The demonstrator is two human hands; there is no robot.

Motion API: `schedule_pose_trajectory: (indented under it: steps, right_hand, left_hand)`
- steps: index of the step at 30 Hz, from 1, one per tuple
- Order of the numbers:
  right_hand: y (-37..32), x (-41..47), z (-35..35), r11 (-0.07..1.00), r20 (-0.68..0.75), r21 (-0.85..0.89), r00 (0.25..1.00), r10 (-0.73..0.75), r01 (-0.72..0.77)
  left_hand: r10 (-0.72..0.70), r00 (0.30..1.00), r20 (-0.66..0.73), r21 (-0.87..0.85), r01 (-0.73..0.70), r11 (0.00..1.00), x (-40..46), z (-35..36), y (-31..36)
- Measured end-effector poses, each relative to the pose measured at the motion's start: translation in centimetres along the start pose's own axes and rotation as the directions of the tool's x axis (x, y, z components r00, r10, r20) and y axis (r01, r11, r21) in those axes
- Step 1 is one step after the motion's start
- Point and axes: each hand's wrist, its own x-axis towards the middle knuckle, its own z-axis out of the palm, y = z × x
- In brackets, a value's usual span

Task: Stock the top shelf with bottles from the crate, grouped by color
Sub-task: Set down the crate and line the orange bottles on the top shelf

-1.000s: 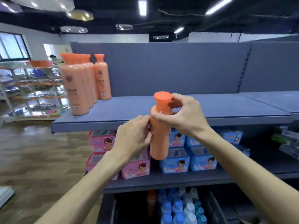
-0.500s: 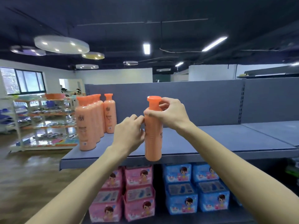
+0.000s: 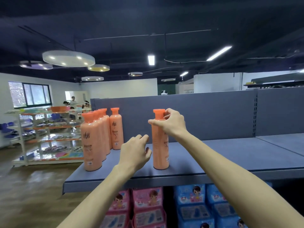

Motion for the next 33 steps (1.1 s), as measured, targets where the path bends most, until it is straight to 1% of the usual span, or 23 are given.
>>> schedule_pose_trajectory:
  steps: [3, 5, 6, 8, 10, 12, 13, 15, 16, 18, 21, 29, 33]
  right_hand:
    - [0.0, 0.2, 0.3, 0.997, -0.008, -0.076, 1.000, -0.008, 0.007]
    - [0.2, 0.1, 0.3, 0.991, 0.030, -0.132, 0.999, -0.024, 0.028]
    - [0.5, 0.0, 0.2, 0.990, 0.060, -0.133, 0.998, -0.032, 0.040]
    - [1.5, -0.5, -0.4, 0.996, 0.150, -0.074, 0.988, -0.041, 0.053]
    - [3.2, -1.3, -1.2, 0.999, 0.318, -0.009, 0.948, -0.029, 0.033]
    - [5.2, -2.1, -1.4, 1.000, 0.501, -0.015, 0.865, 0.009, -0.002]
    - [6.1, -2.4, -1.3, 0.999, 0.558, -0.045, 0.829, 0.022, 0.004]
    - [7.5, -2.7, -0.6, 0.996, 0.608, -0.079, 0.794, 0.020, 0.035]
    - [7.8, -2.8, -0.2, 0.997, 0.610, -0.065, 0.793, 0.010, 0.037]
    - [7.9, -2.9, 0.5, 0.998, 0.571, -0.042, 0.821, -0.014, 0.047]
    - [7.2, -3.0, 1.7, 0.993, 0.517, -0.076, 0.855, -0.043, 0.096]
    - [5.6, -2.7, 6.9, 0.995, 0.472, -0.044, 0.880, -0.058, 0.090]
    - [4.4, -2.5, 10.0, 0.989, 0.451, -0.072, 0.889, -0.087, 0.133]
  left_hand:
    - [0.004, 1.000, 0.000, -0.013, -0.004, 1.000, 0.5, 0.4, -0.5]
    - [0.006, 1.000, 0.002, -0.018, -0.006, 1.000, 0.8, 0.6, -0.7]
    - [0.010, 1.000, 0.000, -0.022, -0.010, 1.000, 0.9, 0.7, -0.9]
    - [0.018, 1.000, -0.001, -0.023, -0.018, 1.000, 1.0, 0.9, -1.2]
    - [0.025, 1.000, 0.010, -0.017, -0.025, 1.000, 0.9, 1.1, -1.7]
    - [0.023, 1.000, 0.019, -0.022, -0.023, 1.000, 0.8, 1.5, -2.2]
    - [0.020, 1.000, 0.024, -0.028, -0.020, 0.999, 0.6, 1.7, -2.5]
    - [0.012, 0.999, 0.042, -0.043, -0.011, 0.999, 0.2, 2.2, -3.1]
    - [0.010, 0.998, 0.054, -0.046, -0.008, 0.999, -0.1, 2.4, -3.4]
    - [0.006, 0.998, 0.069, -0.045, -0.002, 0.999, -0.5, 2.8, -4.1]
    - [-0.015, 0.997, 0.078, -0.036, 0.018, 0.999, -0.9, 3.1, -5.3]
    - [-0.059, 0.996, 0.065, -0.019, 0.060, 0.998, -2.5, 3.1, -8.7]
    - [-0.086, 0.995, 0.049, -0.042, 0.088, 0.995, -3.5, 3.4, -10.0]
